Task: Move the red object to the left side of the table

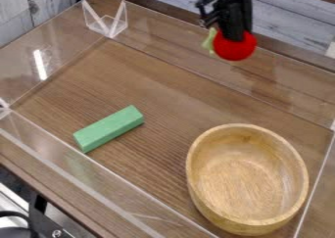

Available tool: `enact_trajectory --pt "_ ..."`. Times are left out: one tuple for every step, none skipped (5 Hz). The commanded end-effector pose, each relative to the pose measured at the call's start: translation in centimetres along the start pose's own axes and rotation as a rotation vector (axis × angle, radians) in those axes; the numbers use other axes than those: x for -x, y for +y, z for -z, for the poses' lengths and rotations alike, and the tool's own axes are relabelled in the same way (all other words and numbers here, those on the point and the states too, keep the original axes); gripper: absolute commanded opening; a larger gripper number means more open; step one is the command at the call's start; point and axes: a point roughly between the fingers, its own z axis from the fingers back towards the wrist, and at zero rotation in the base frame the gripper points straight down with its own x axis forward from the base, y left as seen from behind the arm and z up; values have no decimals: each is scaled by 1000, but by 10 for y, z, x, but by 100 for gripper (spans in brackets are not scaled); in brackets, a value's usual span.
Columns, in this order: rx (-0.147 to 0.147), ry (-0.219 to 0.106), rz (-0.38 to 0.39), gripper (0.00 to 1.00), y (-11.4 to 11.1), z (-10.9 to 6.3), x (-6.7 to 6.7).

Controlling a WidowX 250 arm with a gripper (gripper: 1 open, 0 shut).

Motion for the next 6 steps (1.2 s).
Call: enact_trajectory --pt "113 -29 16 0 7 -46 -18" --pt "127 -38 13 0 30 -71 -36" --pt "129 -63 0 0 54 -85 -67" --pt "124 -82 -18 0 73 -86 -108" --pt "123 -96 -30 0 87 -81 -143" --pt "145 -118 -129 0 86 -81 -151"
